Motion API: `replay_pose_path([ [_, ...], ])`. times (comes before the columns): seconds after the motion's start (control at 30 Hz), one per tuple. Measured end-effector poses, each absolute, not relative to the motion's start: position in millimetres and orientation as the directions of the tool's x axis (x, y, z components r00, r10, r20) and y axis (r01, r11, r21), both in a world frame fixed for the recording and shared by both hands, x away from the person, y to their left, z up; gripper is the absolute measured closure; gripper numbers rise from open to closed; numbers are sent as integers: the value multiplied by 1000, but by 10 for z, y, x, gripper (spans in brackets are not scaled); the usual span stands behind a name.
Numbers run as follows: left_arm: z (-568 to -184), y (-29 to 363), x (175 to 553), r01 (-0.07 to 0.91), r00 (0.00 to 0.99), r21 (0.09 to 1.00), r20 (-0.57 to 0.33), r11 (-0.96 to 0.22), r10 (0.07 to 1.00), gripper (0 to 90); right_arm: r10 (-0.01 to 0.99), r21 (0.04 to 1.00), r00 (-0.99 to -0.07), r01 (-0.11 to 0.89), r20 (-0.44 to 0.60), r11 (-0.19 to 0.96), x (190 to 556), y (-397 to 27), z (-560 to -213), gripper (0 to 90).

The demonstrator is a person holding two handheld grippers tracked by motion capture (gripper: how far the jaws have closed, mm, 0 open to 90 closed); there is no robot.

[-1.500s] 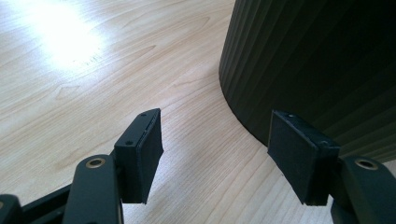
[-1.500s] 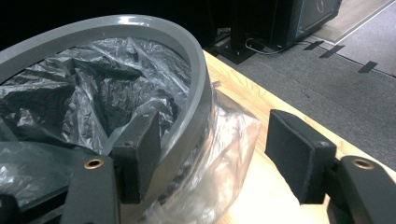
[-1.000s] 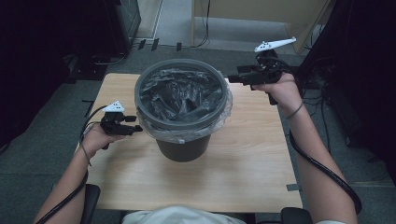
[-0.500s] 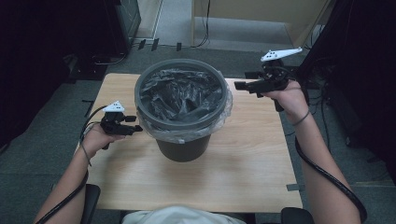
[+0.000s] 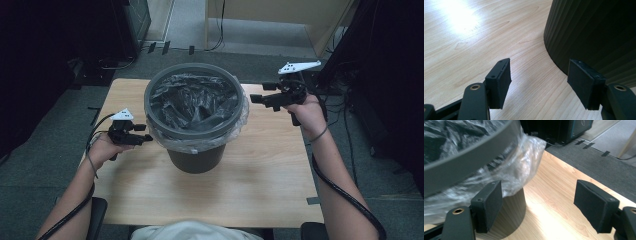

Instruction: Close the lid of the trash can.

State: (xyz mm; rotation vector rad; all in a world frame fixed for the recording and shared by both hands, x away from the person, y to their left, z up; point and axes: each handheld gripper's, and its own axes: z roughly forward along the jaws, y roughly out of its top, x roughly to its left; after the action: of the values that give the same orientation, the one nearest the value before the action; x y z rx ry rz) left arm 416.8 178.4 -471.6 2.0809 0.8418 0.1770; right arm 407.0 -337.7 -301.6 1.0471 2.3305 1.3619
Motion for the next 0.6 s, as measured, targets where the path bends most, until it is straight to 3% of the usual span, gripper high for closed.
replay_pose_path([
  [0.6, -4742, 1766, 4162, 503, 762, 758, -163, -415, 627, 347, 698, 826, -700, 477, 150, 301, 4054, -3366, -3414, 231],
])
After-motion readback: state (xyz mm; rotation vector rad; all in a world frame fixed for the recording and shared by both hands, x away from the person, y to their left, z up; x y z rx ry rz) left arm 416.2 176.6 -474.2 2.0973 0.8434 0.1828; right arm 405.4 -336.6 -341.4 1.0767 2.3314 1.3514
